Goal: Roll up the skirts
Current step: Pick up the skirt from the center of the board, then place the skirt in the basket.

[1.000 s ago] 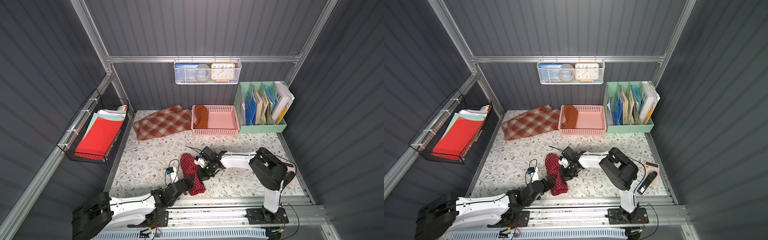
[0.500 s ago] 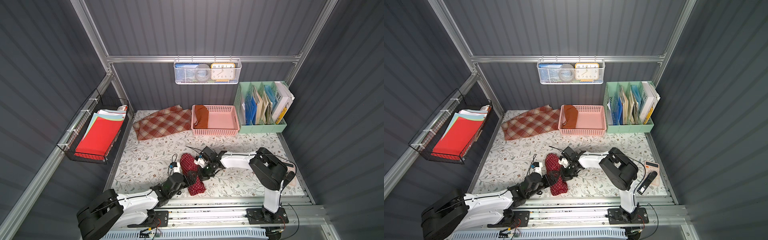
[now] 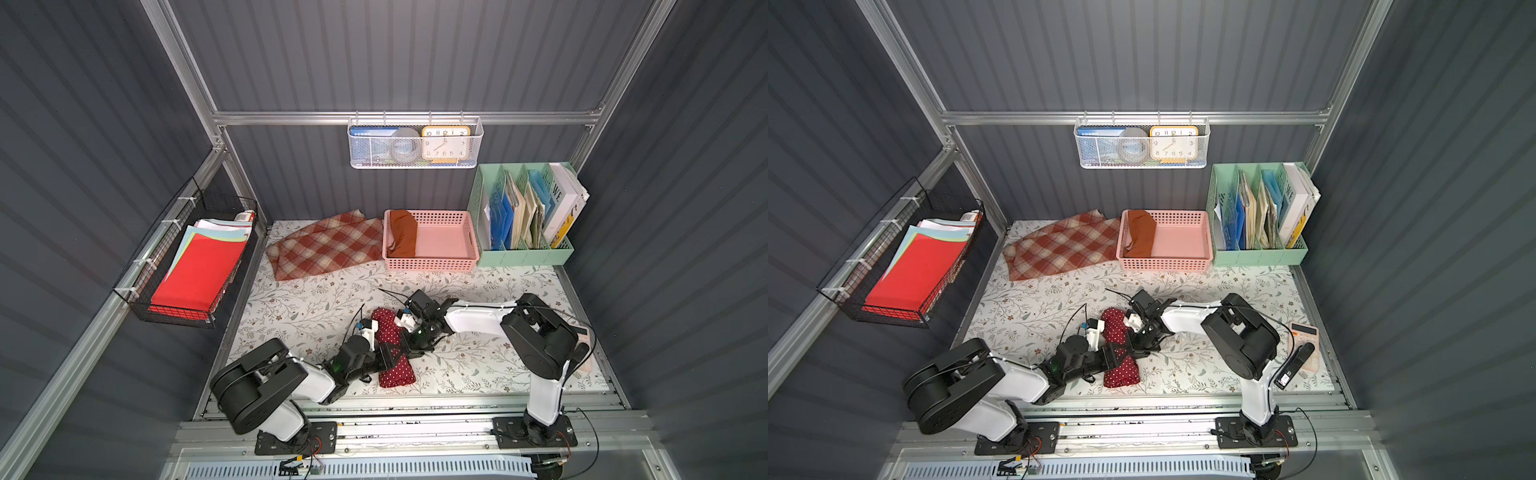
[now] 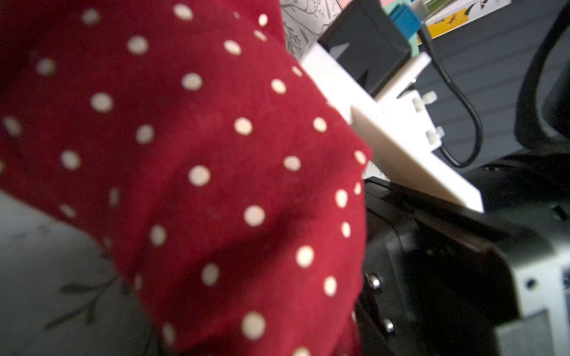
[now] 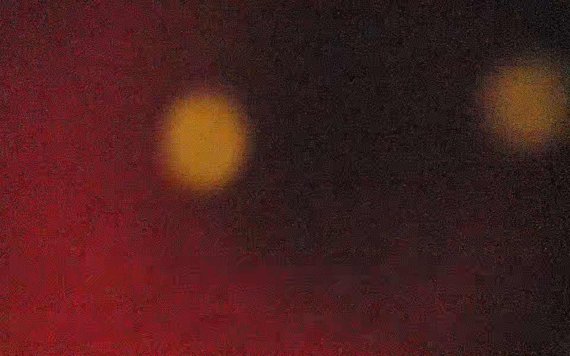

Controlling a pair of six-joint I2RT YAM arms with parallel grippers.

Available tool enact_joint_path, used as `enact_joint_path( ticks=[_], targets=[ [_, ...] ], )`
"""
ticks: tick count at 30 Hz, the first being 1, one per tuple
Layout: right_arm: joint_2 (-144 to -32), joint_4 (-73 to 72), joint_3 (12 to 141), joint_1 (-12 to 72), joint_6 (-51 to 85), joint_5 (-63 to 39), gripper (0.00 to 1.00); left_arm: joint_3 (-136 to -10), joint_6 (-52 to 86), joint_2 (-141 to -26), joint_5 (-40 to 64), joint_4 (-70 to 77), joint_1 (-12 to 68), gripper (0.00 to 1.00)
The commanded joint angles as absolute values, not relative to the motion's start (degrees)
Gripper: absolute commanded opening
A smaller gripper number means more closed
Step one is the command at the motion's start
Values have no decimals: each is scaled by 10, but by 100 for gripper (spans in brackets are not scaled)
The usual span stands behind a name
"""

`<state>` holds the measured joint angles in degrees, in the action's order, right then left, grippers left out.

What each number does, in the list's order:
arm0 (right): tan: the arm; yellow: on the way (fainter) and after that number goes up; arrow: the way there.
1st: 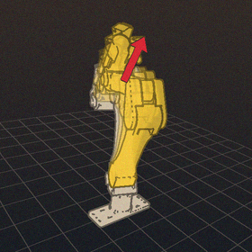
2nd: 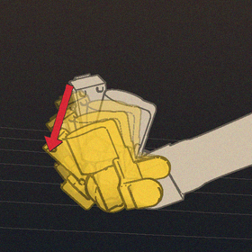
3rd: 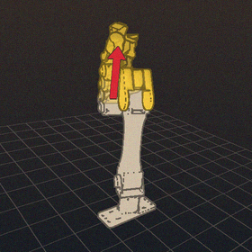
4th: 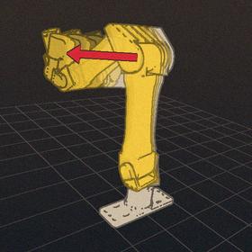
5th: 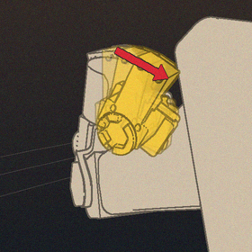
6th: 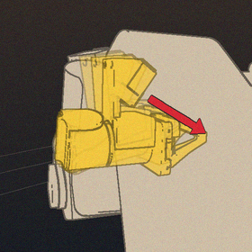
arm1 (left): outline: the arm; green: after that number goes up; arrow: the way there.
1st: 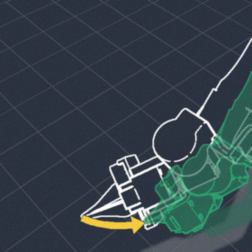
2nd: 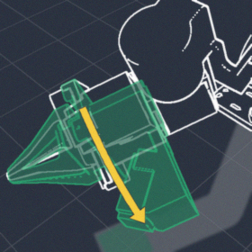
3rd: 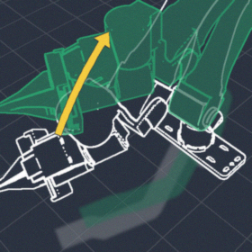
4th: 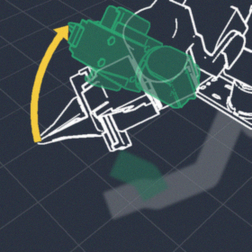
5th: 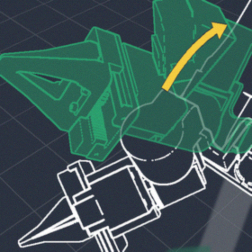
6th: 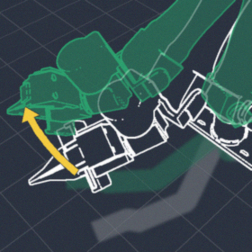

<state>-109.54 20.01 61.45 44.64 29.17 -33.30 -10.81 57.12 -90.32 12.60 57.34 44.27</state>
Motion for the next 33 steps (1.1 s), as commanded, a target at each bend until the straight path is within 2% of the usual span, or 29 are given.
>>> enact_joint_path(
  ticks=[1,4,5,6,10,13,17,22,27,33],
  targets=[
    [-1141,226,574,482,270,-248,0,-116,611,-969,159,562,451,23],
    [-1125,224,565,479,274,-240,0,-137,603,-940,138,524,450,0],
    [-1116,229,562,477,274,-231,0,-147,593,-923,129,487,451,0],
    [-1096,239,558,472,273,-215,4,-160,578,-899,115,442,451,0],
    [-987,278,520,422,283,-167,37,-204,526,-811,58,277,451,0],
    [-861,315,483,379,294,-79,47,-278,461,-790,41,174,451,0],
    [-734,362,458,332,308,7,49,-378,402,-824,38,120,451,0],
    [-618,366,407,256,325,46,49,-528,305,-869,41,58,450,0],
    [-568,336,363,224,340,49,48,-717,212,-960,82,10,433,0],
    [-580,299,340,210,347,17,48,-940,151,-1115,148,0,395,0]
  ],
)
